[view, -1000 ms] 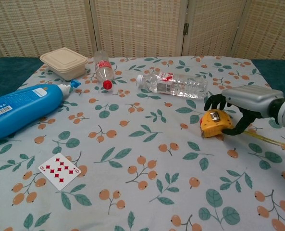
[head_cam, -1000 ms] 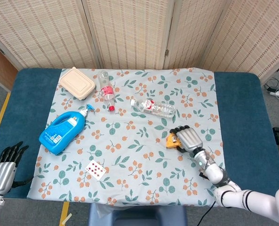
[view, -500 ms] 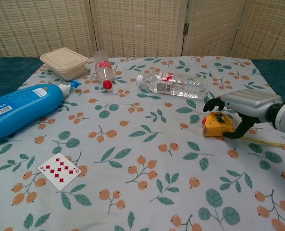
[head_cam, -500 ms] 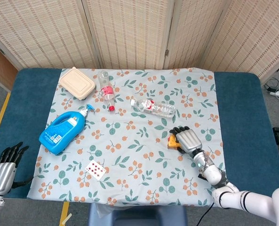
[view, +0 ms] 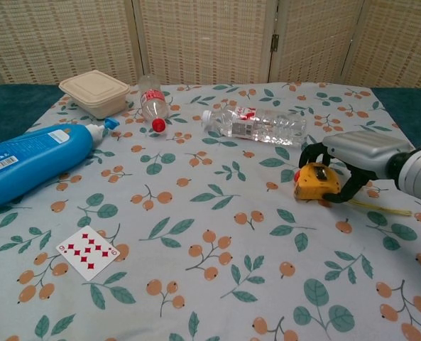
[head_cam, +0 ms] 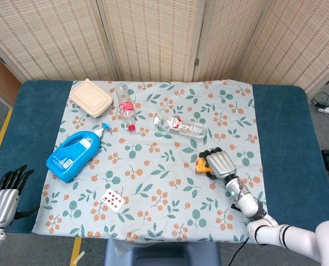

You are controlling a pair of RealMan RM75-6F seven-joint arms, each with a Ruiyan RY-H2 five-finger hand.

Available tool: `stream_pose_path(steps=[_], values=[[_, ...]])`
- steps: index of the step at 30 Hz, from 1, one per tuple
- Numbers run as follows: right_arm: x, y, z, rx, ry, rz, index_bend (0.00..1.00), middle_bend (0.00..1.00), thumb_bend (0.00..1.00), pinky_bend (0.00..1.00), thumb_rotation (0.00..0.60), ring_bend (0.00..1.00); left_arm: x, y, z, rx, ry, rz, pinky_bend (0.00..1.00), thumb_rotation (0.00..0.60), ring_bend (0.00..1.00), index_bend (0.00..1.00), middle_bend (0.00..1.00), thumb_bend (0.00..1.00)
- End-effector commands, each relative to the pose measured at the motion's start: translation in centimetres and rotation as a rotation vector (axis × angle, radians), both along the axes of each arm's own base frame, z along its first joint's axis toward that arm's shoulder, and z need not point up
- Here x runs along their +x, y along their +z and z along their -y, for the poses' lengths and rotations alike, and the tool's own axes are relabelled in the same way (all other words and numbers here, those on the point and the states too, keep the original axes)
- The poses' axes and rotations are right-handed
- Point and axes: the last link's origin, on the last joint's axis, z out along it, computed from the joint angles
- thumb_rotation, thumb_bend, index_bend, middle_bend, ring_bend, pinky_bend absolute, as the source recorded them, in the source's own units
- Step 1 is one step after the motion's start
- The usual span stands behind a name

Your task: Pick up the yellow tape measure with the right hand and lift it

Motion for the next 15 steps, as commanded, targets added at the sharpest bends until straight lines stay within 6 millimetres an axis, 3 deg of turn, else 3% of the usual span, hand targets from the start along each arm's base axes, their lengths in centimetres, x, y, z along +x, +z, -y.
stream_pose_path(steps=[1, 6, 10, 15], values=[[0.9, 0.6, 0.0, -0.016, -0.007, 0.115, 0.60, 0.51, 0.37, 0.21, 0.600, 0.38, 0.7, -0.1, -1.0, -0.010, -0.029, 0.018, 0.01, 0.600, 0.11, 0.15, 0.05, 0.19], [3.0, 1.2, -0.3, -0.001, -0.037, 0.355, 0.64, 0.54, 0.37, 0.22, 0.600, 0.42, 3.5, -0.2, -3.3, -0.034, -0.115, 0.093, 0.05, 0.600, 0.13, 0.16, 0.05, 0.19], [5.5, 1.1, -0.5, 0.066, -0.111, 0.597, 0.66, 0.55, 0.37, 0.22, 0.600, 0.43, 6.9, -0.6, -5.5, -0.061, -0.203, 0.199, 0.08, 0.600, 0.15, 0.16, 0.07, 0.19], [8.4, 0.6, -0.5, 0.109, -0.131, 0.750, 0.66, 0.54, 0.37, 0.23, 0.600, 0.42, 11.1, -1.5, -7.3, -0.101, -0.292, 0.270, 0.09, 0.600, 0.14, 0.14, 0.07, 0.20]])
